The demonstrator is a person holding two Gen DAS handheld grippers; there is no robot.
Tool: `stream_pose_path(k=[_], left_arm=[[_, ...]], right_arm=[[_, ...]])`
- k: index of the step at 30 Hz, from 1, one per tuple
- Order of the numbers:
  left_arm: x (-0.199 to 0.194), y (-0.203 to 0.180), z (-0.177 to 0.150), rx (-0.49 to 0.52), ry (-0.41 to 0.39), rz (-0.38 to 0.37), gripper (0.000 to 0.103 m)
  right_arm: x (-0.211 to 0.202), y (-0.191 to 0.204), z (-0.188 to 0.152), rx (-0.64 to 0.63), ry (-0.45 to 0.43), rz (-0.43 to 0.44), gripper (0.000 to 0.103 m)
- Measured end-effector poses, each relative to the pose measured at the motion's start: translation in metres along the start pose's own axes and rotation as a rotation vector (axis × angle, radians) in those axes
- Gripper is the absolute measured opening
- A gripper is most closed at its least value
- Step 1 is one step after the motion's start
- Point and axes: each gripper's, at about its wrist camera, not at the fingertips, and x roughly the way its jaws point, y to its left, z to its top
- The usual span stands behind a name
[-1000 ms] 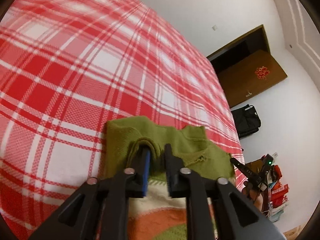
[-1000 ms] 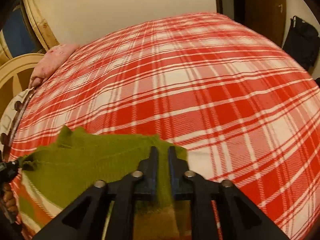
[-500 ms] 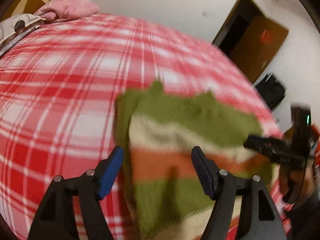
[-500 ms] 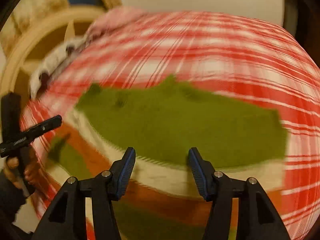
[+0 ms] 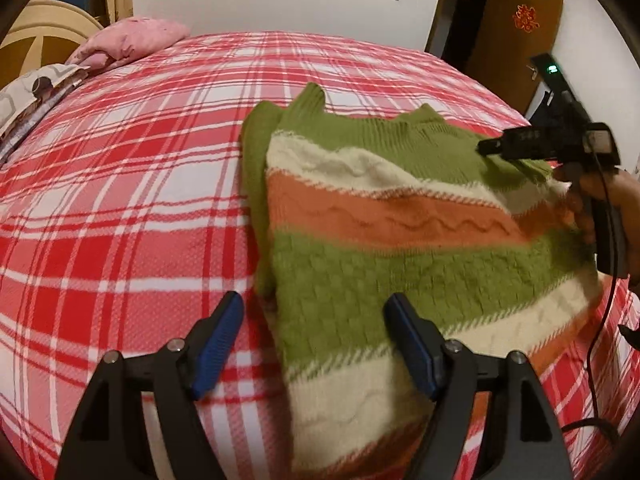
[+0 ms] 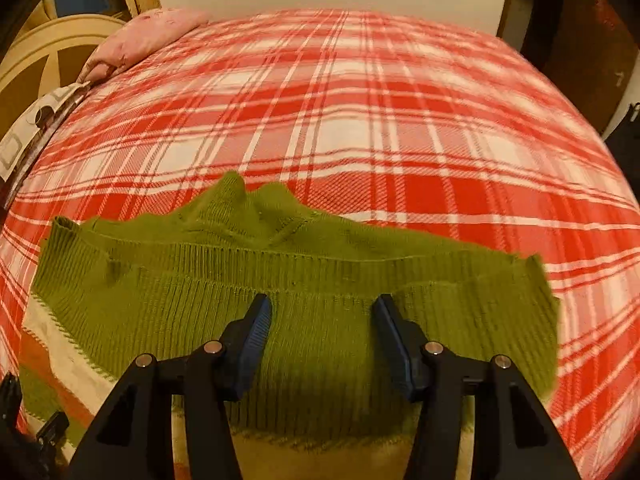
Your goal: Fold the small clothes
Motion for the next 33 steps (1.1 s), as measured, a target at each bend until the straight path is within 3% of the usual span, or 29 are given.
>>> stream_pose_path(k=[5, 10, 13, 18, 20, 22, 25, 28, 33], left_arm=[[-0.008, 0.001, -0.012, -0.003, -0.005, 0.003, 0.078], [-0.019, 0.008, -0.024, -0.021, -0.013, -0.025, 0.078], [-0.022, 0.006, -0.029, -0.016, -0.028, -0.015, 0.078], [-0.021, 0.005, -0.029, -0.015, -0.019, -0.001, 0.078], [-0.022, 0.004, -0.031, -0.008, -0.015, 0.007, 0.078], [-0.024, 0.005, -0.035, -0.010, -0.017, 0.010, 0.078], [-0.029, 0.006, -0.042, -0.017, -0.020, 0.010, 0.078], [-0.034, 0.005, -0.049, -0.018, -0.029, 0.019, 0.079], [-0.033, 0.007, -0.048, -0.029, -0.029, 0.015, 0.079]], right_arm=[[-0.060, -0.011, -0.037, 0.007, -0.049, 0.156, 0.056], [-0.123, -0.072, -0.112, 0.091, -0.134, 0.091, 0.056], [-0.132, -0.114, -0.149, 0.201, -0.105, 0.042, 0.056], [-0.126, -0.131, -0.165, 0.267, -0.092, 0.190, 0.055], [-0.114, -0.128, -0.166, 0.269, -0.050, 0.154, 0.044], [-0.103, -0.124, -0.170, 0.256, -0.014, 0.118, 0.014], [-0.106, -0.120, -0.183, 0.230, 0.008, 0.092, 0.005], [-0.106, -0.118, -0.193, 0.209, 0.034, 0.071, 0.004], [-0.126, -0.107, -0.187, 0.145, -0.033, 0.027, 0.005]])
